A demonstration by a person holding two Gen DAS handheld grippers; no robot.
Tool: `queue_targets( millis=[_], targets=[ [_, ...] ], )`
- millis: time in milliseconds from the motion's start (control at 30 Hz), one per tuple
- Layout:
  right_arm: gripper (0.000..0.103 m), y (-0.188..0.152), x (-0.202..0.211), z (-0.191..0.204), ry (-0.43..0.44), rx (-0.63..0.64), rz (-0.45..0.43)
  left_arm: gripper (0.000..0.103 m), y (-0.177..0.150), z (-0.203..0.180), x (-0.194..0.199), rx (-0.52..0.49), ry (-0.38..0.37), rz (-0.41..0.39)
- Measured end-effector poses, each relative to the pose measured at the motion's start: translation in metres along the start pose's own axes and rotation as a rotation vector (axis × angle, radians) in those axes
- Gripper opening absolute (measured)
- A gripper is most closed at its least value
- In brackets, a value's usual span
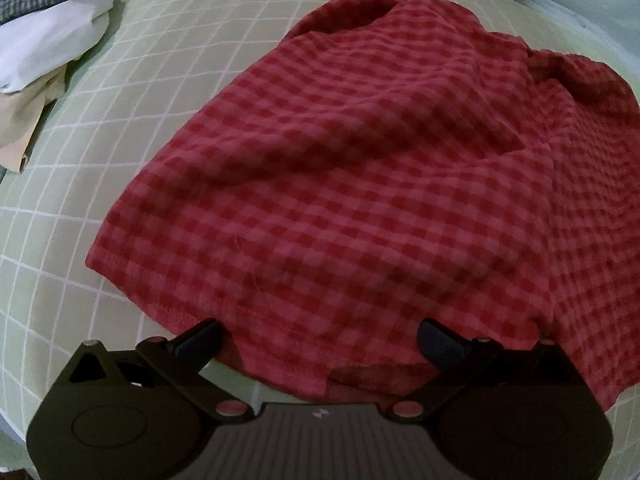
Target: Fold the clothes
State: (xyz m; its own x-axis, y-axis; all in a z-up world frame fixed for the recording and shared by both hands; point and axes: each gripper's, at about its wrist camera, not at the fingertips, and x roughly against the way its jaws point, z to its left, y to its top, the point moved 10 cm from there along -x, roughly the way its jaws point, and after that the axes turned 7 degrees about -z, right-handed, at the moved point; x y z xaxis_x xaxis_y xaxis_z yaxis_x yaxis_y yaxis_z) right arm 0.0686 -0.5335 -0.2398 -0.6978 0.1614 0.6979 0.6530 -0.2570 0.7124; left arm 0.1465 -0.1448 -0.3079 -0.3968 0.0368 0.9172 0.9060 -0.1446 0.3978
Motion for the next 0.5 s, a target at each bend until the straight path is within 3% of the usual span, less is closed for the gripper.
queue_targets(
  millis=[100,133,200,300,333,433,500],
  targets=[
    [0.007,-0.03,-0.008,-0.051,-0.164,0.021,0.126,0.103,-0.004,0.0,0.003,0.028,0.013,0.01],
    [0.015,-0.031,-0.006,-0.057,-0.173,-0.007,0.12,0.103,-0.004,0.001,0.004,0.034,0.018,0.018],
    [0.05,-0.032,-0.004,-0.07,-0.191,-0.063,0.108,0.103,-0.001,-0.001,0.006,0.041,0.025,0.025],
    [0.051,-0.017,-0.007,-0.062,-0.178,-0.083,0.055,0.103,0.015,-0.002,0.017,0.044,0.033,-0.021],
    [0.057,-0.01,-0.012,-0.055,-0.16,-0.07,0.039,0.103,0.022,-0.002,0.022,0.043,0.031,-0.043],
    [0.091,0.015,-0.032,-0.032,-0.092,-0.013,0.001,0.103,0.049,-0.004,0.031,0.041,0.014,-0.099],
    [0.092,0.032,-0.046,-0.011,-0.042,0.043,-0.011,0.103,0.071,-0.006,0.034,0.038,0.007,-0.134]
  ],
)
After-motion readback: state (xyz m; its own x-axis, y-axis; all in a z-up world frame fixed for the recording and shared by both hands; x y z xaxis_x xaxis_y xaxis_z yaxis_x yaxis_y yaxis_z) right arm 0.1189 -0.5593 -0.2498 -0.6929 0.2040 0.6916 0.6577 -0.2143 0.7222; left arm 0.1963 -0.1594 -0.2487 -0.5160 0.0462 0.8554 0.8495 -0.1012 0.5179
